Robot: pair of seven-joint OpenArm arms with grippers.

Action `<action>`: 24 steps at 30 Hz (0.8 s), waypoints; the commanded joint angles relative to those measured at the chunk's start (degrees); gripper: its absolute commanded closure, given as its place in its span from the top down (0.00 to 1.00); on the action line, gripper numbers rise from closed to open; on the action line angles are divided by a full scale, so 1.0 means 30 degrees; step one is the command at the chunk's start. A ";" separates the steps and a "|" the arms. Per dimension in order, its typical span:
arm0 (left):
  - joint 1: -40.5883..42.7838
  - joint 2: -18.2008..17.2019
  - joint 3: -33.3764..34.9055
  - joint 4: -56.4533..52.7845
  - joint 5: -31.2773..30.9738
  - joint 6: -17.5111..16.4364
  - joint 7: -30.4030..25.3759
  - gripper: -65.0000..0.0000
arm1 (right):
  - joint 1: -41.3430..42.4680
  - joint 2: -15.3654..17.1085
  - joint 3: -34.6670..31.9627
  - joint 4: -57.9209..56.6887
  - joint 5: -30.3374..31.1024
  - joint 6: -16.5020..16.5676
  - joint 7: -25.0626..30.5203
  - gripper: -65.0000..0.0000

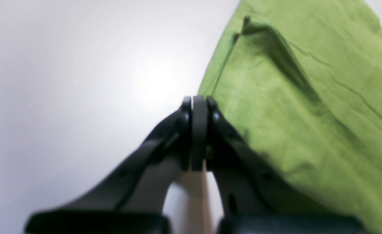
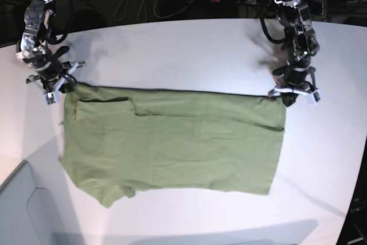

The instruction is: Fold the T-shirt properly

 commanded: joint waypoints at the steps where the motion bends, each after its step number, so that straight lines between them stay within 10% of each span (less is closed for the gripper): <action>1: 0.0130 -0.0124 0.0001 0.0581 0.0152 0.0135 0.0385 0.00 | 0.0055 0.0258 0.0081 0.0251 -0.0091 0.0300 -0.0118 0.00; 24: -0.0427 -0.0358 -0.0146 0.4391 0.0181 0.0222 0.0473 0.00 | 0.2399 0.1577 -0.0886 0.4412 -0.0091 0.0358 -0.4719 0.00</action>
